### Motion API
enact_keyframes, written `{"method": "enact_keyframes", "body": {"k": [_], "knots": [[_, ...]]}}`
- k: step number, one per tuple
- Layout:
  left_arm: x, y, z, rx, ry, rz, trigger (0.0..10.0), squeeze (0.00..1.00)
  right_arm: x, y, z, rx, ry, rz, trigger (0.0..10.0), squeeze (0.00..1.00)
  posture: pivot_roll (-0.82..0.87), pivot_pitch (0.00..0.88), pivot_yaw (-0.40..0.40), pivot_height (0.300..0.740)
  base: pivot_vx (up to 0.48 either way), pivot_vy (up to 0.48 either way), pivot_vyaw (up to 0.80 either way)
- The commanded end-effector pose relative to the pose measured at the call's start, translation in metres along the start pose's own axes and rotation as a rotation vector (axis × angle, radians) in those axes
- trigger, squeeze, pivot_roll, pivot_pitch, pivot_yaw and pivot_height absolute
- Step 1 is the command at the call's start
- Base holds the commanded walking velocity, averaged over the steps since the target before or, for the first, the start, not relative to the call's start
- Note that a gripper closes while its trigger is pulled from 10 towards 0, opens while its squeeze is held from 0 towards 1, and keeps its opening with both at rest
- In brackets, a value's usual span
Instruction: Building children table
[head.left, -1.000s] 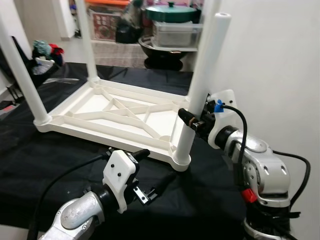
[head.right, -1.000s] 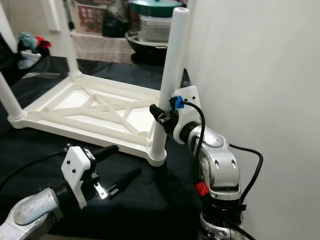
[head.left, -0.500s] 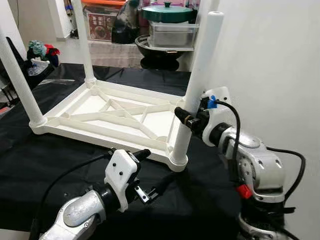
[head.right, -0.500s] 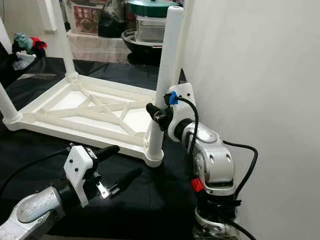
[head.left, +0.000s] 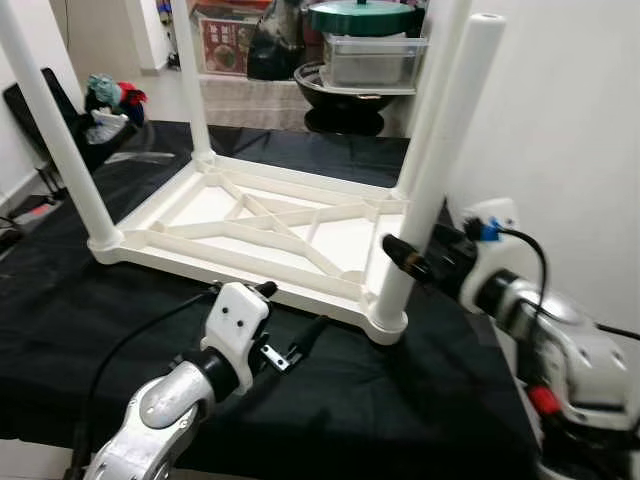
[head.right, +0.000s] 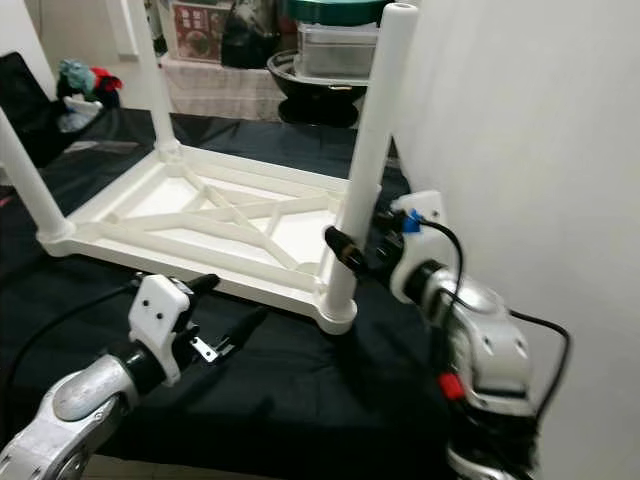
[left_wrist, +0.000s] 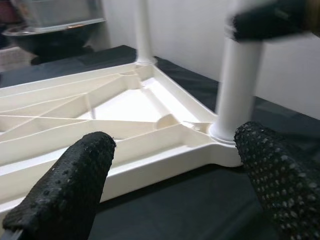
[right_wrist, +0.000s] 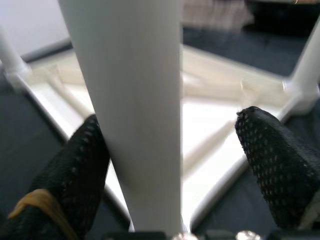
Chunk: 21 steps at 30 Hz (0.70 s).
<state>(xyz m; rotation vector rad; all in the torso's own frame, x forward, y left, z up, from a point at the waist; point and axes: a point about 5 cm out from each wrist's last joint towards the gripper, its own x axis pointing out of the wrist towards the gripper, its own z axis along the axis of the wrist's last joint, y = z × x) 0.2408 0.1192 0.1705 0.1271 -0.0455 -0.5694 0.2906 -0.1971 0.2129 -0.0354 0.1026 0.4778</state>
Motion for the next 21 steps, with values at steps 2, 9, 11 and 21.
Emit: {"method": "enact_keyframes", "body": {"k": [2,9,11,21], "knots": [[0.002,0.006,-0.005,0.003,0.011,0.045,10.0,0.0,-0.007,0.001,-0.016,-0.042,0.097,0.012,10.0,1.0,-0.09,0.03,-0.061,0.74,0.0,0.0,0.0],[0.002,0.017,-0.017,0.014,0.051,0.118,10.0,0.0,-0.031,-0.023,-0.085,-0.088,0.451,-0.222,10.0,1.0,-0.1,0.029,-0.05,0.74,0.0,0.0,0.0],[0.002,0.019,-0.02,0.008,0.057,0.136,10.0,0.0,-0.036,-0.025,-0.093,-0.063,0.487,-0.244,10.0,1.0,-0.1,0.027,-0.054,0.74,0.0,0.0,0.0],[0.001,0.018,-0.033,-0.035,0.083,0.17,10.0,0.0,-0.009,0.044,-0.071,0.039,0.216,0.122,10.0,1.0,-0.09,0.017,-0.064,0.74,0.0,0.144,0.0]]}}
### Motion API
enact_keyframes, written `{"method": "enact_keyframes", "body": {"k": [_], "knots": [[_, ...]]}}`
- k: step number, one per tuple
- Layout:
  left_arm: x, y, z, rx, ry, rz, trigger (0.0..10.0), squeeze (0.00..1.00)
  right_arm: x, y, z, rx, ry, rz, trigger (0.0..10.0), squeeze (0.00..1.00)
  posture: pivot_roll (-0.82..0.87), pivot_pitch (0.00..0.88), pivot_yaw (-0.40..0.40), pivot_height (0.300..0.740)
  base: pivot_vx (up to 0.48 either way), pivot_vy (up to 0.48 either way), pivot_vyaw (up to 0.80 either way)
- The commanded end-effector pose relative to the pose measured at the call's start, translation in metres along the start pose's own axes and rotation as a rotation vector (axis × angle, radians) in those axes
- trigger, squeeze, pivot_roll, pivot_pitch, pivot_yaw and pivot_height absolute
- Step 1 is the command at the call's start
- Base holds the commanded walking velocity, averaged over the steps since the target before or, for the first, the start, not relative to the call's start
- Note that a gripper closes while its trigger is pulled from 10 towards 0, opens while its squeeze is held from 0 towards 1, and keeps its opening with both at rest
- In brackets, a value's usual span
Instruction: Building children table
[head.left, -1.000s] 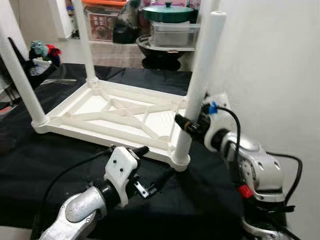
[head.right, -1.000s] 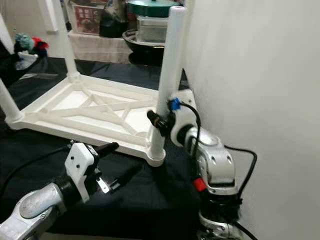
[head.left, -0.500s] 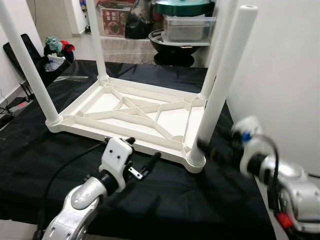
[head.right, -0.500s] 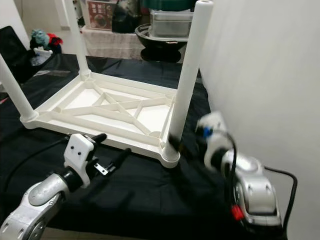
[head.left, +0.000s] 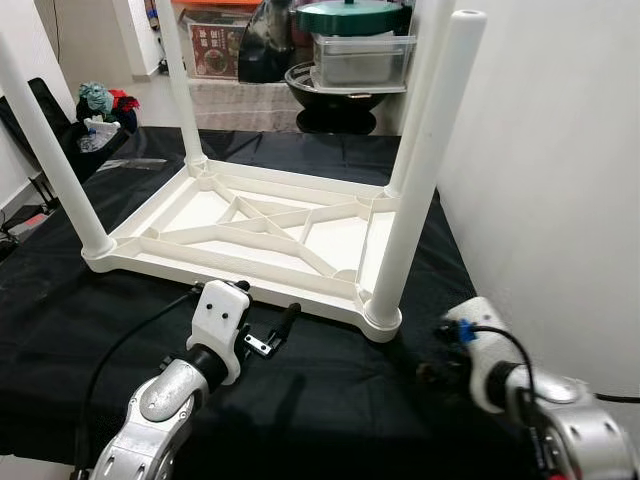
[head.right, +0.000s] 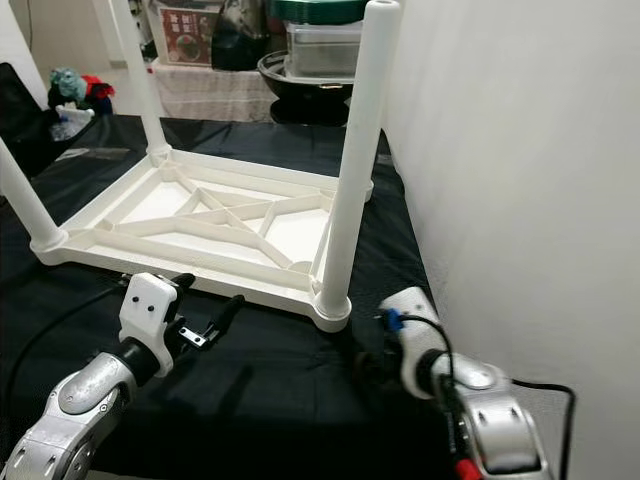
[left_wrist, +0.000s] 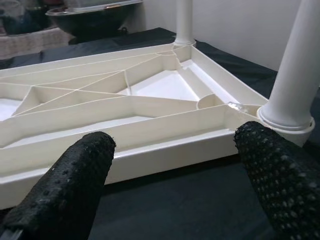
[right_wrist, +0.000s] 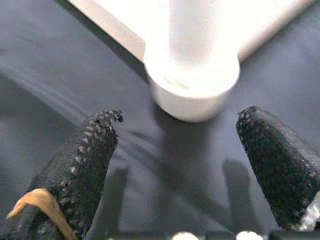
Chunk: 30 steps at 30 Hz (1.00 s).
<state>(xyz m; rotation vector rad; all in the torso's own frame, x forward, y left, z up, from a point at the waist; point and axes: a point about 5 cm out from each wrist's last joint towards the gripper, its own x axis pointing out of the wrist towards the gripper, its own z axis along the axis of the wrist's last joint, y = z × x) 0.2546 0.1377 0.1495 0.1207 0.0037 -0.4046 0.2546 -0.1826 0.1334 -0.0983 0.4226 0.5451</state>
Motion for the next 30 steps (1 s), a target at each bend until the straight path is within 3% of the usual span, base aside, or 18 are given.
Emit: {"method": "enact_keyframes", "body": {"k": [1,3,4,5,7,8,12,18,20,21,23,24,25,26,28,29,30], "knots": [[0.0,-0.001,-0.009,-0.015,0.028,0.009,10.0,0.0,0.005,0.013,0.013,0.017,-0.106,0.049,10.0,1.0,-0.09,0.017,-0.064,0.74,0.0,0.48,0.0],[0.0,-0.001,-0.009,-0.015,0.028,0.009,10.0,0.0,0.005,0.013,0.013,0.017,-0.106,0.049,10.0,1.0,-0.09,0.017,-0.064,0.74,0.0,0.48,0.0],[0.0,-0.002,-0.01,-0.013,0.031,0.009,10.0,0.0,0.007,0.018,0.017,0.059,-0.158,0.063,10.0,1.0,-0.09,0.017,-0.064,0.74,0.0,0.48,0.0],[0.001,-0.002,-0.011,-0.011,0.03,0.009,10.0,0.0,0.008,0.032,0.018,0.084,-0.19,0.148,10.0,0.0,-0.09,0.011,-0.061,0.74,0.0,0.48,0.0],[0.001,-0.002,-0.011,-0.011,0.03,0.009,10.0,0.0,0.008,0.032,0.018,0.084,-0.19,0.148,10.0,0.0,-0.09,0.011,-0.061,0.74,0.0,0.48,0.0],[0.001,-0.002,-0.011,-0.01,0.029,0.009,10.0,0.0,0.008,0.042,0.018,0.095,-0.205,0.208,10.0,0.0,-0.09,0.01,-0.062,0.74,0.0,0.48,0.0],[0.002,-0.003,-0.013,-0.006,0.026,0.003,10.0,0.0,0.008,0.052,0.012,0.051,-0.171,0.281,10.0,0.0,-0.09,0.001,-0.054,0.74,0.0,0.48,0.0],[0.004,-0.003,-0.013,-0.003,0.022,0.0,10.0,0.0,0.011,0.043,0.009,0.016,-0.14,0.217,10.0,0.0,-0.1,0.002,-0.05,0.74,0.0,0.48,0.0],[0.005,-0.003,-0.012,0.009,0.013,0.005,10.0,0.0,0.015,0.022,0.011,0.017,-0.145,0.056,10.0,0.0,-0.09,0.003,-0.051,0.74,0.0,0.142,0.0],[0.005,-0.003,-0.012,0.009,0.013,0.005,10.0,0.0,0.015,0.022,0.011,0.017,-0.145,0.056,10.0,0.0,-0.09,0.003,-0.051,0.74,0.0,0.0,0.0],[0.006,-0.003,-0.01,0.023,0.006,0.006,10.0,0.0,0.016,0.0,0.014,0.029,-0.155,-0.117,10.0,0.0,-0.09,0.004,-0.05,0.74,0.0,0.0,0.0],[0.006,-0.003,-0.01,0.023,0.006,0.006,10.0,0.0,0.016,0.0,0.014,0.029,-0.155,-0.117,10.0,0.0,-0.09,0.004,-0.05,0.74,0.0,0.0,0.0],[0.005,-0.003,-0.01,0.027,0.004,0.006,10.0,0.0,0.014,-0.019,0.016,0.056,-0.169,-0.251,10.0,0.0,-0.09,0.007,-0.053,0.74,0.0,0.0,0.0],[0.005,-0.003,-0.01,0.027,0.004,0.006,10.0,0.0,0.014,-0.019,0.016,0.056,-0.169,-0.251,10.0,0.0,-0.09,0.007,-0.053,0.74,0.0,0.0,0.0],[0.003,-0.004,-0.01,0.042,0.004,-0.005,10.0,0.0,0.005,-0.048,0.019,0.104,-0.197,-0.418,10.0,0.0,-0.09,0.01,-0.055,0.74,0.0,0.0,0.0],[0.003,-0.004,-0.01,0.042,0.004,-0.005,10.0,0.0,0.005,-0.048,0.019,0.104,-0.197,-0.418,10.0,0.0,-0.09,0.01,-0.055,0.74,0.0,0.0,0.0],[0.0,-0.008,-0.012,0.039,0.007,-0.045,10.0,0.0,0.0,-0.058,0.019,0.121,-0.202,-0.431,10.0,0.0,-0.08,0.017,-0.055,0.74,0.0,0.0,0.0]]}}
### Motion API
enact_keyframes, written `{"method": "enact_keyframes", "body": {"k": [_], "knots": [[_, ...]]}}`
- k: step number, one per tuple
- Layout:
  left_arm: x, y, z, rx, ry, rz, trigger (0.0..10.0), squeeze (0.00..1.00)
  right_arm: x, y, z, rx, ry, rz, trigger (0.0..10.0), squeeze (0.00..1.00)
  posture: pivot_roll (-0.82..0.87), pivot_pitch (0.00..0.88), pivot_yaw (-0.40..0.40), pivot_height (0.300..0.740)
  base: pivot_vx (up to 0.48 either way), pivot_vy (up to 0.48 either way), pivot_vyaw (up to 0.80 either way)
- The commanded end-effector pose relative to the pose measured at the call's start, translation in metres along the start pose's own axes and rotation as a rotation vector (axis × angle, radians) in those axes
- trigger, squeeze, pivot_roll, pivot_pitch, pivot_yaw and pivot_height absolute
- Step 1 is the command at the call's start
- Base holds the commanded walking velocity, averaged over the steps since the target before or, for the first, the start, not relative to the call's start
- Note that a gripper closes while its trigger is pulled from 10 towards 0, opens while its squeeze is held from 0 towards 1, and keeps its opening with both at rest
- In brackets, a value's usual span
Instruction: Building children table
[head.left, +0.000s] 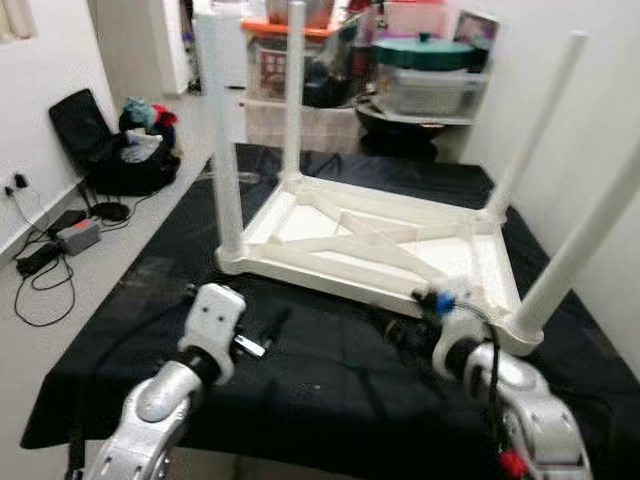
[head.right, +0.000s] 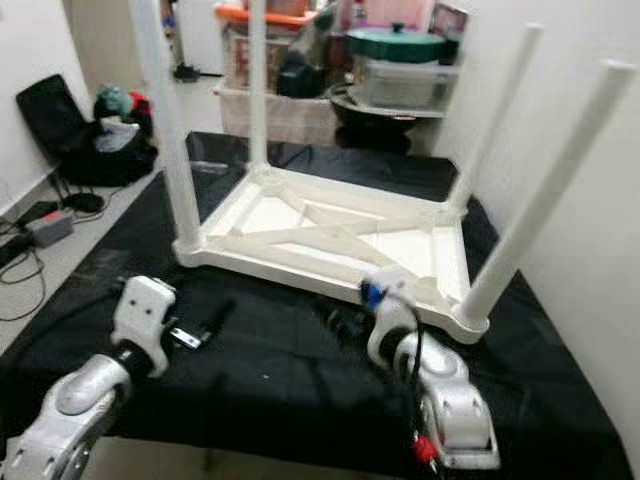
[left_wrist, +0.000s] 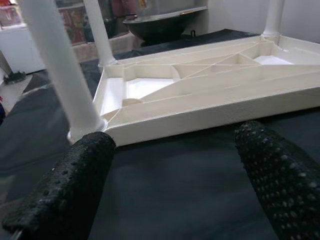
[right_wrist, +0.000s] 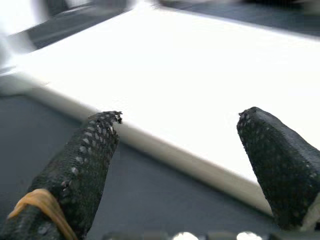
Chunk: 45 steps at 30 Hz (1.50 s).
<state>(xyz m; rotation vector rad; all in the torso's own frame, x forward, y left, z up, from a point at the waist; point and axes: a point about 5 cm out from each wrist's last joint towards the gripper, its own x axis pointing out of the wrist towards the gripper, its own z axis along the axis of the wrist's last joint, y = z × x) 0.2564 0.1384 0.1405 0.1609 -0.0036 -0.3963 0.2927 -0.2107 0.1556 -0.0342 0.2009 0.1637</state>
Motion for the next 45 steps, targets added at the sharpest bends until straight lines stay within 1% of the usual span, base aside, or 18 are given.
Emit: {"method": "enact_keyframes", "body": {"k": [1,3,5,7,12,15,17,18,19,20,22,23,26,27,28,34,38,45], "knots": [[-0.007,-0.014,-0.002,-0.024,0.004,-0.113,10.0,0.0,-0.005,-0.025,-0.006,0.044,0.022,-0.04,10.0,0.0,-0.08,0.024,-0.058,0.74,0.0,0.0,0.0],[-0.007,-0.014,-0.002,-0.024,0.004,-0.113,10.0,0.0,-0.005,-0.025,-0.006,0.044,0.022,-0.04,10.0,0.0,-0.08,0.024,-0.058,0.74,0.0,0.0,0.0],[-0.017,-0.027,-0.004,-0.063,0.005,-0.232,10.0,0.0,-0.012,-0.04,-0.006,0.053,0.027,0.016,10.0,0.0,-0.08,0.032,-0.056,0.74,0.0,0.0,0.0],[-0.022,-0.034,-0.003,-0.068,-0.008,-0.283,10.0,0.0,-0.021,-0.059,-0.009,0.068,0.056,0.006,10.0,0.0,-0.07,0.045,-0.055,0.74,0.0,0.0,0.0],[-0.023,-0.035,0.001,-0.079,-0.024,-0.288,10.0,0.0,-0.031,-0.07,-0.014,0.111,0.087,0.062,10.0,0.0,-0.08,0.053,-0.051,0.74,0.0,0.0,0.0],[-0.023,-0.035,0.003,-0.081,-0.036,-0.304,10.0,0.0,-0.041,-0.076,-0.018,0.106,0.099,0.112,10.0,0.0,-0.08,0.058,-0.05,0.74,0.0,0.0,0.0],[-0.025,-0.036,0.004,-0.092,-0.044,-0.333,10.0,0.0,-0.048,-0.087,-0.022,0.107,0.114,0.108,10.0,0.0,-0.07,0.066,-0.047,0.74,0.0,0.0,0.0],[-0.025,-0.036,0.004,-0.092,-0.044,-0.333,10.0,0.0,-0.048,-0.087,-0.022,0.107,0.114,0.108,10.0,0.0,-0.07,0.066,-0.047,0.74,0.0,0.0,0.0],[-0.027,-0.04,0.004,-0.088,-0.044,-0.371,10.0,0.0,-0.051,-0.096,-0.024,0.126,0.119,0.083,10.0,0.0,-0.07,0.067,-0.046,0.74,0.0,0.0,0.0],[-0.027,-0.04,0.004,-0.088,-0.044,-0.371,10.0,0.0,-0.051,-0.096,-0.024,0.126,0.119,0.083,10.0,0.0,-0.07,0.067,-0.046,0.74,0.0,0.0,0.0],[-0.032,-0.043,0.004,-0.091,-0.042,-0.423,10.0,0.0,-0.056,-0.116,-0.027,0.132,0.128,0.017,10.0,0.0,-0.07,0.07,-0.046,0.74,0.0,0.0,0.0],[-0.032,-0.043,0.004,-0.091,-0.042,-0.423,10.0,0.0,-0.056,-0.116,-0.027,0.132,0.128,0.017,10.0,0.0,-0.07,0.07,-0.046,0.74,0.0,0.0,0.0],[-0.035,-0.043,0.002,-0.083,-0.032,-0.433,10.0,0.0,-0.057,-0.142,-0.021,0.139,0.086,-0.151,10.0,0.0,-0.07,0.076,-0.044,0.74,0.0,0.0,0.0],[-0.035,-0.043,0.002,-0.083,-0.032,-0.433,10.0,0.0,-0.057,-0.142,-0.021,0.139,0.086,-0.151,10.0,0.0,-0.07,0.076,-0.044,0.74,0.0,0.0,0.0],[-0.035,-0.043,0.002,-0.082,-0.031,-0.431,10.0,0.0,-0.055,-0.148,-0.016,0.146,0.057,-0.205,10.0,0.0,-0.06,0.077,-0.043,0.74,0.0,0.0,0.0],[-0.036,-0.042,0.003,-0.081,-0.031,-0.423,10.0,0.0,-0.049,-0.149,-0.001,0.172,-0.037,-0.203,10.0,0.0,-0.06,0.08,-0.042,0.74,0.0,0.0,0.0],[-0.037,-0.042,0.003,-0.081,-0.029,-0.418,10.0,0.0,-0.033,-0.135,0.009,0.159,-0.084,-0.091,10.0,0.0,-0.05,0.08,-0.045,0.74,0.0,0.0,0.0],[-0.037,-0.041,0.002,-0.081,-0.028,-0.416,10.0,0.0,-0.026,-0.115,0.014,0.138,-0.113,0.085,10.0,0.0,-0.06,0.079,-0.047,0.74,0.0,0.0,0.0]]}}
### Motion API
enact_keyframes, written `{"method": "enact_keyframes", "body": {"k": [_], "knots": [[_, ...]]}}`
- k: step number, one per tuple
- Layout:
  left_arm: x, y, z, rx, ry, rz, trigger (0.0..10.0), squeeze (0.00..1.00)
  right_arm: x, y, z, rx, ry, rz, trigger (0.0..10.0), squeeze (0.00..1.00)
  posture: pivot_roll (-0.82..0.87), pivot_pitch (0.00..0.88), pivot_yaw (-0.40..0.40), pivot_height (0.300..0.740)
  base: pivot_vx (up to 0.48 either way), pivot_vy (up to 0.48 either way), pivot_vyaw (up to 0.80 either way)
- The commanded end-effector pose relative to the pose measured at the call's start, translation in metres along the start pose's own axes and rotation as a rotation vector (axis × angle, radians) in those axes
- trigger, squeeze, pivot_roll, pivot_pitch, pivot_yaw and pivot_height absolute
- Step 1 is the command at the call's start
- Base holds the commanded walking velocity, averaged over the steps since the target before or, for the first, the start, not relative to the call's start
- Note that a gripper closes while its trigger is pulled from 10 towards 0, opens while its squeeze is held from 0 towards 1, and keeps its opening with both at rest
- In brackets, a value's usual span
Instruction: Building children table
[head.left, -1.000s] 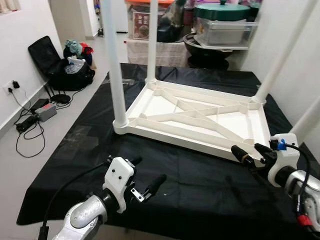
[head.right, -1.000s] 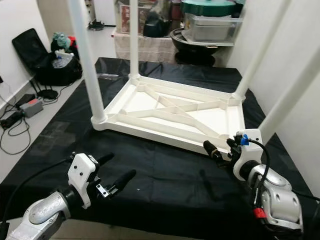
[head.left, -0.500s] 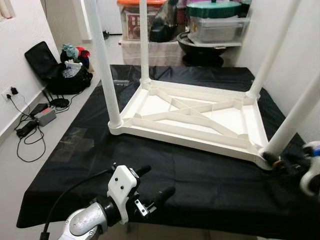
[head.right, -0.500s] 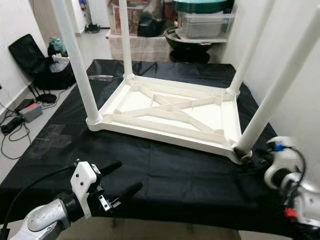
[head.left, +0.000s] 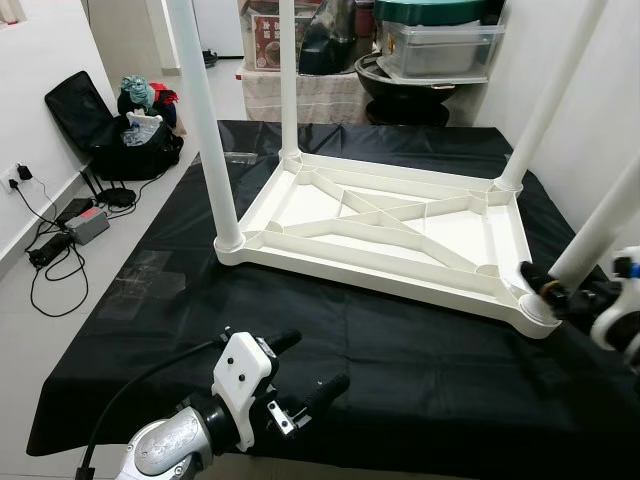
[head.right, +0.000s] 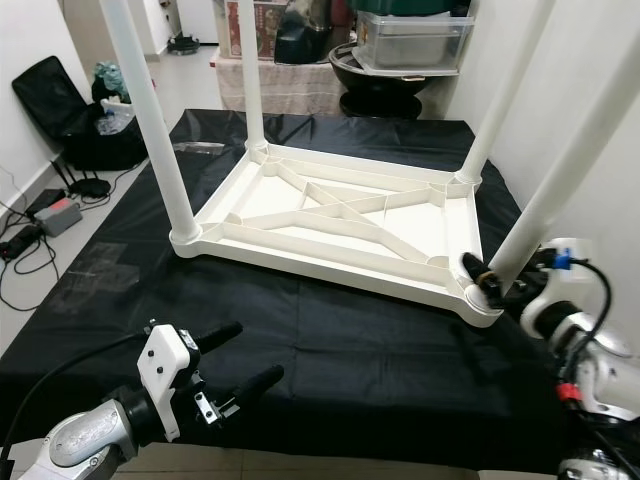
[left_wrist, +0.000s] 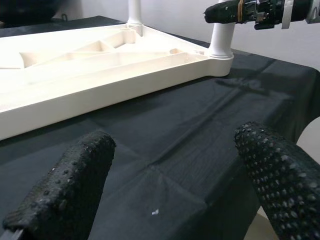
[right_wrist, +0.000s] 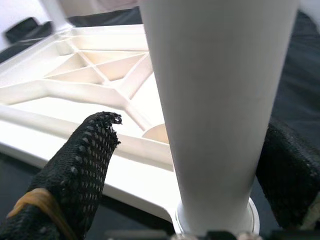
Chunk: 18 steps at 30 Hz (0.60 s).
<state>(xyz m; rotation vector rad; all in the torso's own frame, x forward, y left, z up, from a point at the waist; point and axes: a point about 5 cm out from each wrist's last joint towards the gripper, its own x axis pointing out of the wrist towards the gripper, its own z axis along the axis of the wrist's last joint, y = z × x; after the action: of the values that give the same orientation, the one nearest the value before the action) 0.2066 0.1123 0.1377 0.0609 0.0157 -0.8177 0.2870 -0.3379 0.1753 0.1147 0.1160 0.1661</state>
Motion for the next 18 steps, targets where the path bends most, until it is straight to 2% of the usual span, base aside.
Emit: {"method": "enact_keyframes", "body": {"k": [1,2,3,5,6,9,10,12,13,15,16,17,18], "knots": [[-0.002,0.001,-0.001,0.011,0.008,0.005,10.0,0.0,0.005,0.015,-0.001,-0.007,-0.004,0.12,7.4,0.0,-0.06,0.079,-0.047,0.74,0.0,0.0,0.0],[-0.002,0.001,-0.001,0.011,0.009,0.005,10.0,0.0,0.004,0.025,-0.003,-0.022,0.015,0.201,0.0,0.0,-0.06,0.076,-0.049,0.74,0.0,0.0,0.0],[-0.002,0.001,-0.002,0.012,0.009,0.004,10.0,0.0,0.002,0.03,-0.005,-0.031,0.03,0.254,0.0,0.0,-0.06,0.076,-0.049,0.74,0.0,0.0,0.0],[-0.002,0.001,-0.002,0.012,0.009,0.004,10.0,0.0,0.002,0.03,-0.005,-0.031,0.03,0.254,0.0,0.0,-0.06,0.076,-0.049,0.74,0.0,0.0,0.0],[-0.002,0.001,-0.002,0.012,0.01,0.004,10.0,0.0,-0.001,0.038,-0.008,-0.042,0.055,0.324,0.0,0.0,-0.06,0.076,-0.048,0.74,0.0,0.0,0.0],[-0.002,0.001,-0.002,0.012,0.01,0.003,10.0,0.0,-0.006,0.046,-0.011,-0.054,0.079,0.391,0.0,0.0,-0.07,0.072,-0.049,0.74,0.0,0.0,0.0],[-0.001,0.001,-0.003,0.011,0.011,0.003,10.0,0.0,-0.011,0.058,-0.014,-0.075,0.122,0.475,0.1,0.0,-0.08,0.069,-0.048,0.74,0.0,0.0,0.0],[-0.001,0.001,-0.003,0.011,0.011,0.003,10.0,0.0,-0.011,0.058,-0.014,-0.075,0.122,0.475,0.1,0.0,-0.08,0.069,-0.048,0.74,0.0,0.0,0.0],[-0.001,0.002,-0.003,0.009,0.01,0.002,10.0,0.0,-0.015,0.076,-0.02,-0.108,0.172,0.579,0.2,0.0,-0.08,0.069,-0.05,0.74,0.0,0.0,0.0],[-0.001,0.002,-0.003,0.009,0.01,0.002,10.0,0.0,-0.015,0.076,-0.02,-0.108,0.172,0.579,0.2,0.0,-0.08,0.069,-0.05,0.74,0.0,0.0,0.0],[0.0,0.002,-0.003,0.007,0.009,0.002,10.0,0.0,-0.019,0.1,-0.024,-0.122,0.209,0.696,2.8,0.0,-0.09,0.07,-0.052,0.74,0.0,0.0,0.0],[0.0,0.002,-0.003,0.007,0.009,0.002,10.0,0.0,-0.019,0.1,-0.024,-0.122,0.209,0.696,2.8,0.0,-0.09,0.07,-0.052,0.74,0.0,0.0,0.0],[0.001,0.003,-0.003,0.005,0.007,0.002,10.0,0.0,-0.022,0.125,-0.028,-0.142,0.229,0.798,4.9,0.0,-0.09,0.068,-0.053,0.74,0.0,0.0,0.0]]}}
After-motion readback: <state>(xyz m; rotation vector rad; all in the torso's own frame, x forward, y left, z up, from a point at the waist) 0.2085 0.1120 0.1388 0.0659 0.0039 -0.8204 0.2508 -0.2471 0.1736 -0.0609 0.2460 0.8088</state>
